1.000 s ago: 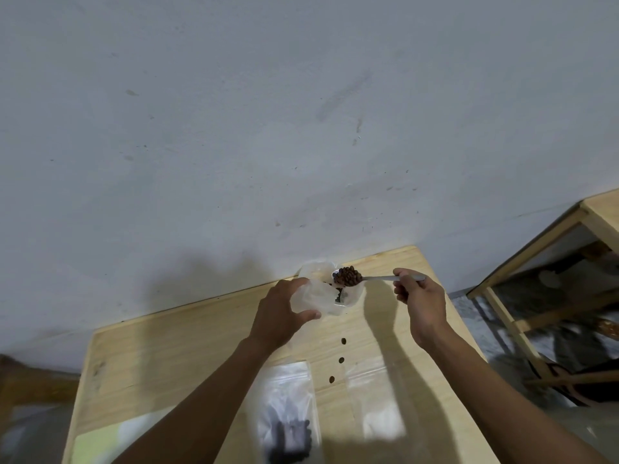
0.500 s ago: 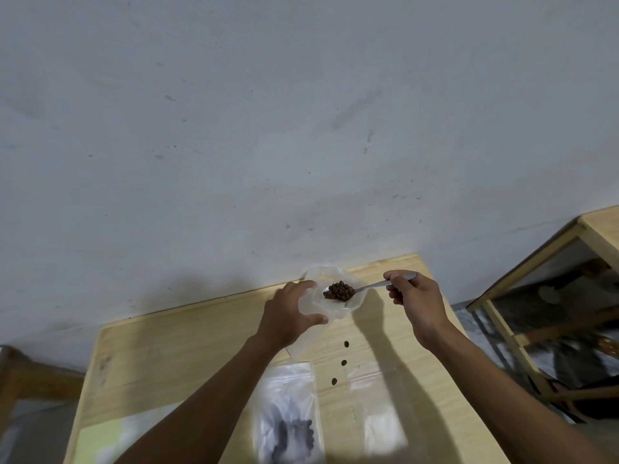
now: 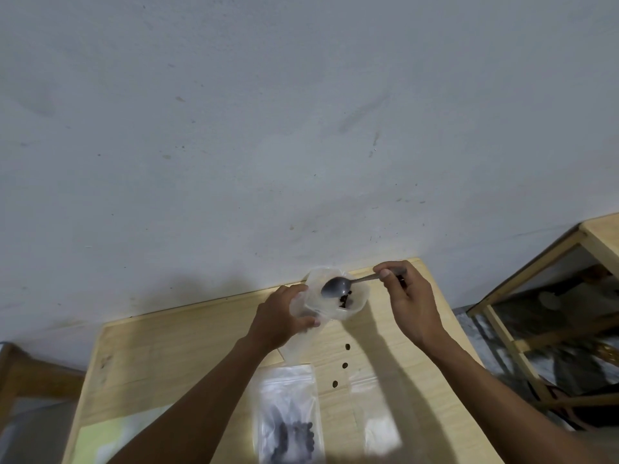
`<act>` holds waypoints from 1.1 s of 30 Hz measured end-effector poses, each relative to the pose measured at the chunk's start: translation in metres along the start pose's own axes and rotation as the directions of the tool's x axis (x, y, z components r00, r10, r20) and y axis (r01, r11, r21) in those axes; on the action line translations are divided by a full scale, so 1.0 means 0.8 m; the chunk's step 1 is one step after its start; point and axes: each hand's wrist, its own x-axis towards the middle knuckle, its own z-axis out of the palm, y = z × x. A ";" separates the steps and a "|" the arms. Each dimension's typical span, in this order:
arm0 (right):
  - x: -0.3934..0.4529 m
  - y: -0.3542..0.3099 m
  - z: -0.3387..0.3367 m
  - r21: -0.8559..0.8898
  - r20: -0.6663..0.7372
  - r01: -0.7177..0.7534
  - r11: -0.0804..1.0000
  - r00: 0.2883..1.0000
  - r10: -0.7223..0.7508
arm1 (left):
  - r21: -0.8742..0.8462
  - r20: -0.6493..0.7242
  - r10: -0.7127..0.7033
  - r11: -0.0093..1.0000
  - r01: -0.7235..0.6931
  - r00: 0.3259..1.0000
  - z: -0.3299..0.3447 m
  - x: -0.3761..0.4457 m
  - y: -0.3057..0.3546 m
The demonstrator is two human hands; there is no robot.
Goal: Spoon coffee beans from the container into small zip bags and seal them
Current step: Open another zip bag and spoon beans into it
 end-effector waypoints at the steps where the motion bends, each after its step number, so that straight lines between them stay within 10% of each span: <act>1: 0.003 0.007 -0.001 0.032 -0.048 -0.032 0.999 0.998 0.034 | 0.011 0.009 -0.008 1.000 0.008 1.000 -0.002 -0.001 -0.004; 18: 0.005 0.110 0.060 0.285 -0.130 -0.366 0.886 0.901 0.414 | 0.126 0.279 0.250 0.948 -0.293 0.927 0.009 0.025 -0.009; 33: -0.020 0.124 0.050 0.430 -0.214 -0.427 0.795 0.807 0.550 | 0.229 0.226 0.417 0.856 -0.464 0.880 0.009 0.021 -0.006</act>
